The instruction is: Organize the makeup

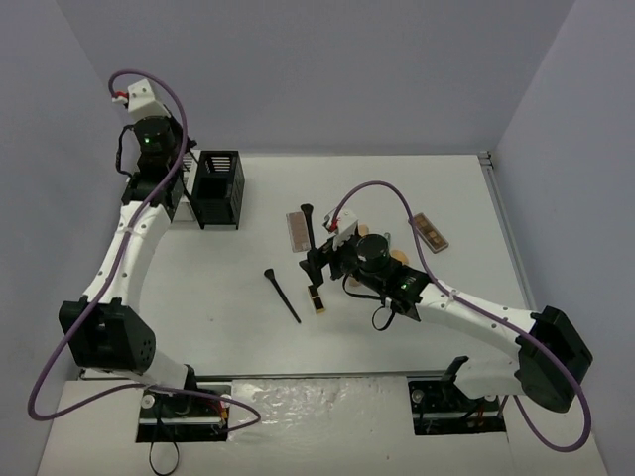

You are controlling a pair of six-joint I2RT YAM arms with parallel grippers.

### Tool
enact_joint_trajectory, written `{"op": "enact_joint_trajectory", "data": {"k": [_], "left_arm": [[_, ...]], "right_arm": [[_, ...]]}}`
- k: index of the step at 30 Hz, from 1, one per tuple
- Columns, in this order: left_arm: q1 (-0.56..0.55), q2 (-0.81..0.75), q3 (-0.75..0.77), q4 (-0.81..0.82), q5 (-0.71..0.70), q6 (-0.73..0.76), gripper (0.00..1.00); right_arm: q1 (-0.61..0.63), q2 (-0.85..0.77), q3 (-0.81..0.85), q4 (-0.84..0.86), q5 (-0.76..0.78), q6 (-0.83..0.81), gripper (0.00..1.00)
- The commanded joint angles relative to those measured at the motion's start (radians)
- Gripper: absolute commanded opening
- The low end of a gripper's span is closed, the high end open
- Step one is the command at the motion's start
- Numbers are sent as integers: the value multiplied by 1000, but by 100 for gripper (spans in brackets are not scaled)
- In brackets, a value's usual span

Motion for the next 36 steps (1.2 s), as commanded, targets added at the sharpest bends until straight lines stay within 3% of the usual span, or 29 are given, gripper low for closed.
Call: {"op": "enact_joint_trajectory", "data": {"k": [1, 10, 22, 28, 33, 36], "left_arm": [[118, 145, 189, 134, 42, 58, 0], [210, 421, 352, 350, 74, 56, 0], [233, 677, 501, 392, 105, 31, 2], [233, 701, 487, 360, 129, 39, 18], [233, 652, 443, 325, 152, 49, 61], [233, 556, 384, 323, 144, 45, 75]], "right_arm": [[0, 30, 13, 29, 32, -26, 89], [3, 110, 34, 20, -15, -34, 88], [13, 230, 97, -26, -74, -17, 87], [33, 262, 140, -57, -52, -7, 85], [77, 285, 167, -107, -1, -11, 84], [105, 303, 187, -134, 36, 3, 82]]}}
